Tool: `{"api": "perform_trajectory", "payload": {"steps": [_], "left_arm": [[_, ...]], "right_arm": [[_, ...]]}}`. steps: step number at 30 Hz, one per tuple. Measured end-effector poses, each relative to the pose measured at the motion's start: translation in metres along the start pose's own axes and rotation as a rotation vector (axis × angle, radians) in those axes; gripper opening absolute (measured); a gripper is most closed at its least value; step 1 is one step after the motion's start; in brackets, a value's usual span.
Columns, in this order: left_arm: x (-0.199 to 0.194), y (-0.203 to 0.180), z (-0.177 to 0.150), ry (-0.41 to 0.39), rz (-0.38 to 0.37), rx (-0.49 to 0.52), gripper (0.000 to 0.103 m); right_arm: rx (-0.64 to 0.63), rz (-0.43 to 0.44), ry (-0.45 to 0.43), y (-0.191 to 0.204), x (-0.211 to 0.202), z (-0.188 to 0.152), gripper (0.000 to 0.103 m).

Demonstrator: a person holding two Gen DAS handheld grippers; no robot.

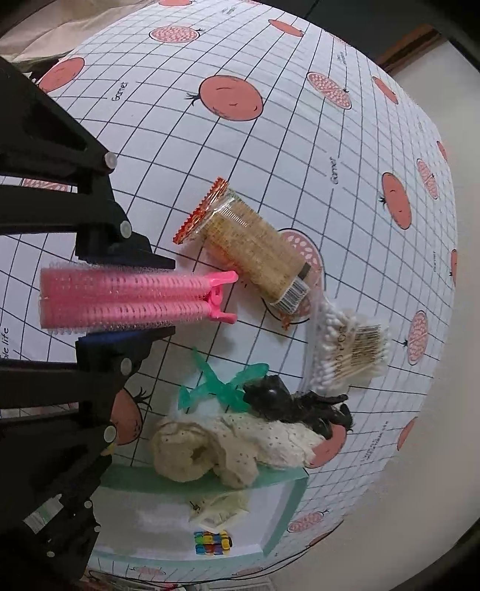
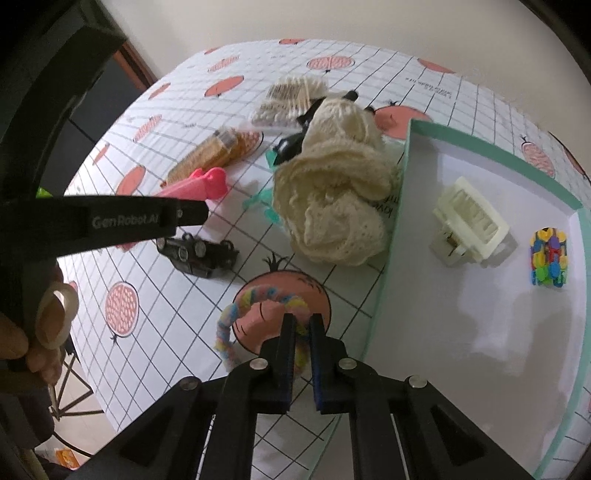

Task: Organize objects
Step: 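Grasp the pastel beaded bracelet with the right gripper while the left gripper grasps the pink roller, then carry the bracelet and pink roller over the white tray with both grippers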

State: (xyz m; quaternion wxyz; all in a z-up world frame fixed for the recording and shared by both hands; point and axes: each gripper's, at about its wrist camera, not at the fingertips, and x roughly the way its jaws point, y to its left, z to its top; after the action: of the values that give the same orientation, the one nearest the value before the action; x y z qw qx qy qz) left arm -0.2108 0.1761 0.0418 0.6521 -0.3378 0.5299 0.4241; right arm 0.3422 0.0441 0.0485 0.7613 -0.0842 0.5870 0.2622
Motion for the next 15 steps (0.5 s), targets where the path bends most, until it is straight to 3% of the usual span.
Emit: {"api": "perform_trajectory", "payload": {"steps": [5,7,11,15], "left_arm": [[-0.015,0.006,-0.006,-0.04,0.0,0.003,0.028],[-0.02,0.007,-0.01,-0.057,0.003,0.006,0.028],[-0.025,-0.041,-0.02,-0.086,0.005,0.026,0.028],[-0.035,-0.047,-0.026,-0.105,0.008,0.04,0.028]], "right_arm": [[0.009,0.013,-0.041,-0.008,-0.015,0.002,0.008],[0.012,0.015,-0.053,-0.002,-0.027,-0.026,0.008],[0.021,0.023,-0.082,-0.007,-0.033,-0.021,0.008],[0.031,0.032,-0.112,-0.002,-0.028,-0.011,0.008]]}}
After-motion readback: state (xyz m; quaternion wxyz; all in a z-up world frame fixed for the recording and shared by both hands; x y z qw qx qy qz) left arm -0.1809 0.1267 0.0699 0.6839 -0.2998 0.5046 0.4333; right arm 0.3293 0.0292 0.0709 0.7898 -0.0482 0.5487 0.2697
